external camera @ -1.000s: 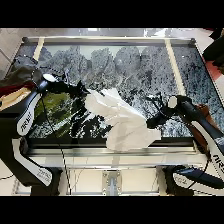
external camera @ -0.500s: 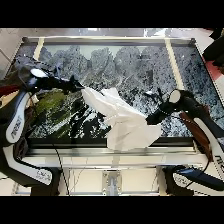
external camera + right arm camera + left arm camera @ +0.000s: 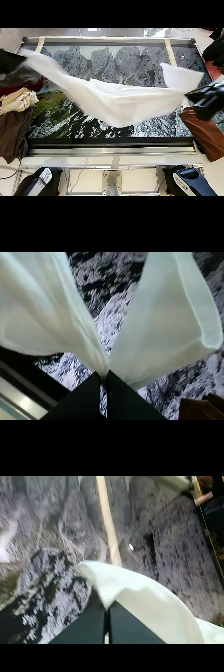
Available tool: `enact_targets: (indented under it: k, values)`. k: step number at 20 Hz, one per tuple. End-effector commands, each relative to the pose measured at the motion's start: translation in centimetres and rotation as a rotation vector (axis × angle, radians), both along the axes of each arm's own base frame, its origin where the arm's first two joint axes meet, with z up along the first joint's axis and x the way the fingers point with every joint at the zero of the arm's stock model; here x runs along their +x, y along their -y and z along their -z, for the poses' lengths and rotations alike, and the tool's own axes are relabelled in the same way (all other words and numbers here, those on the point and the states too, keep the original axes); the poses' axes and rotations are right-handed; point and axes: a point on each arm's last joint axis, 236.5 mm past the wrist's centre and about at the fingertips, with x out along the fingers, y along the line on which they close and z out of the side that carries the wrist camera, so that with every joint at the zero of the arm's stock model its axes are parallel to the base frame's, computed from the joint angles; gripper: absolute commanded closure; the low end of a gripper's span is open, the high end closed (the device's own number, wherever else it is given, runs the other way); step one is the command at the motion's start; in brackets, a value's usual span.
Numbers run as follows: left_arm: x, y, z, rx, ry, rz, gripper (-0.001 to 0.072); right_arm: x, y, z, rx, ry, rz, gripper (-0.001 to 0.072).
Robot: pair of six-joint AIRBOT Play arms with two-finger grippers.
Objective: Fold the shirts.
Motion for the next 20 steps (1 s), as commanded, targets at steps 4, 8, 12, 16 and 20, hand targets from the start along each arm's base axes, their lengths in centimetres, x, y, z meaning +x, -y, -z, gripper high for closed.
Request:
enact_targets:
  k: [4, 8, 12, 16, 20]
  values:
    - [-10.7, -2.0, -7.9, 0.353, 0.272, -0.275, 0.0697, -2.4, 2.0, -11.0, 0.065, 0.379, 0.086, 0.0697]
    - [-10.5, -1.9, -2.2, 0.229, 0.085, -0.249, 0.0696, 3.3, 2.7, -8.3, 0.003, 0.288, 0.136, 0.0697]
    - [-8.7, -2.2, 11.2, -0.005, -0.187, -0.199, 0.0697, 14.1, 1.1, 0.4, -0.042, 0.061, 0.135, 0.0697]
    - [-9.0, -3.5, 24.7, -0.134, -0.382, -0.298, 0.0697, 28.5, -1.3, 8.8, 0.173, 0.057, 0.306, 0.0698]
    - [-10.2, -5.0, 31.1, -0.139, -0.462, -0.41, 0.0697, 37.9, -5.3, 13.3, 0.491, 0.1, 0.362, 0.0699]
